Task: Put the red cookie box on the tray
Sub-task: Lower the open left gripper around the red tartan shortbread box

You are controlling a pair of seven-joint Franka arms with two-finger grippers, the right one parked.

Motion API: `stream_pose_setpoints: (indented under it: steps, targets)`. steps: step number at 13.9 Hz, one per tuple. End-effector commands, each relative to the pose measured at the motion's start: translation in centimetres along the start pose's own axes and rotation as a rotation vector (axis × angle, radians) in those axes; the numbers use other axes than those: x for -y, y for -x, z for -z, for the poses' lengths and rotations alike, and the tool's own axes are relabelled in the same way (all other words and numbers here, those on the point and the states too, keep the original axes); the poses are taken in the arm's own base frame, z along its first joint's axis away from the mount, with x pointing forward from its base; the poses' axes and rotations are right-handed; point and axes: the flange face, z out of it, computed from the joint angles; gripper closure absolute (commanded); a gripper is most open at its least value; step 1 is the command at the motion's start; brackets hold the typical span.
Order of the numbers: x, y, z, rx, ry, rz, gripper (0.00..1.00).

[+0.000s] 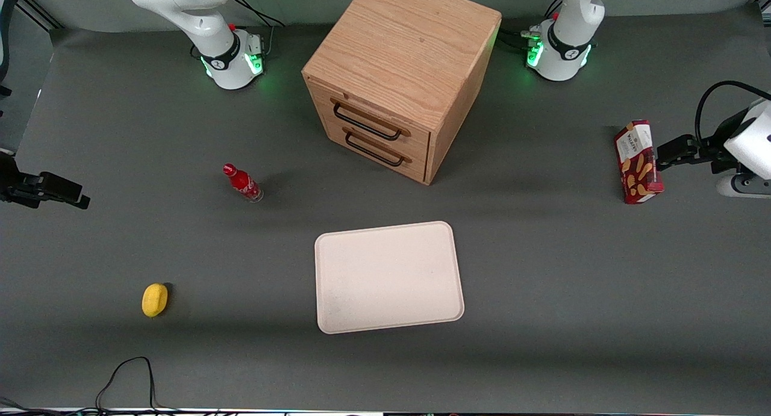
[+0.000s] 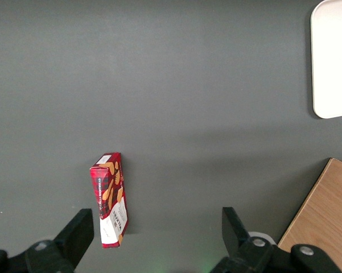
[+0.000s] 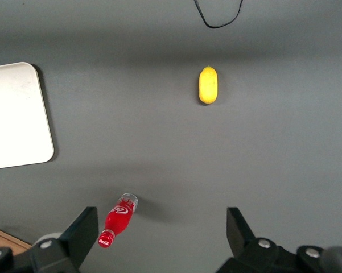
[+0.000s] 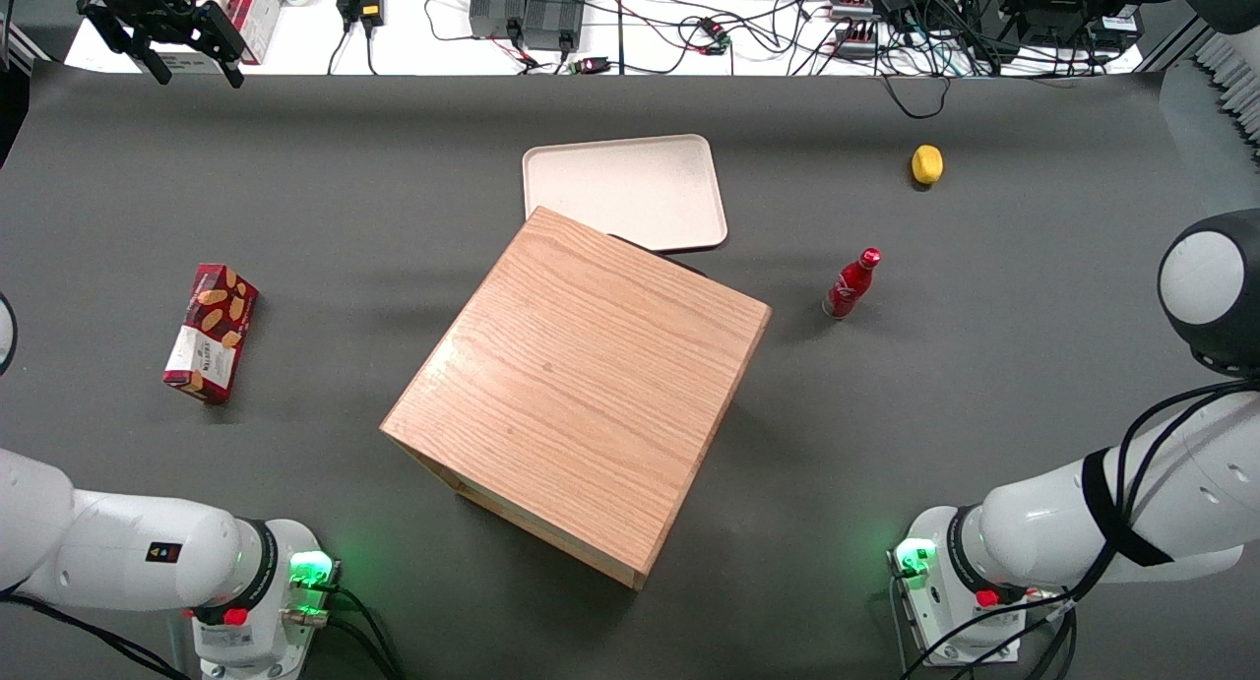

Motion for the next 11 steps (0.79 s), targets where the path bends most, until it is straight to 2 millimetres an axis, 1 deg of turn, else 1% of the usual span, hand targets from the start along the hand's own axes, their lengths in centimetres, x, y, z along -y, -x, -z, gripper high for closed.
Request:
stream_pose_setpoints:
  steps: [1, 2, 3, 4, 6, 7, 9, 10, 11]
  targets:
    - [-0.1, -0.2, 0.5, 0.01, 0.004, 0.008, 0.0]
    - [0.0, -0.2, 0.5, 0.012, 0.004, 0.002, 0.0]
    - [0.5, -0.1, 0.3, 0.021, 0.004, 0.005, 0.0]
    - [2.0, 0.1, 0.2, 0.028, -0.004, 0.027, 0.0]
    - [3.5, 0.5, -0.2, 0.048, -0.045, 0.002, 0.0]
    - [5.9, 1.3, -0.4, 0.061, -0.047, -0.016, 0.0]
    - [10.3, 3.9, -0.8, 0.054, -0.031, -0.034, 0.0]
    - [11.8, 5.3, -1.2, 0.053, -0.024, -0.034, 0.0]
    - [12.8, 6.9, -1.5, 0.042, -0.019, -0.032, 0.0]
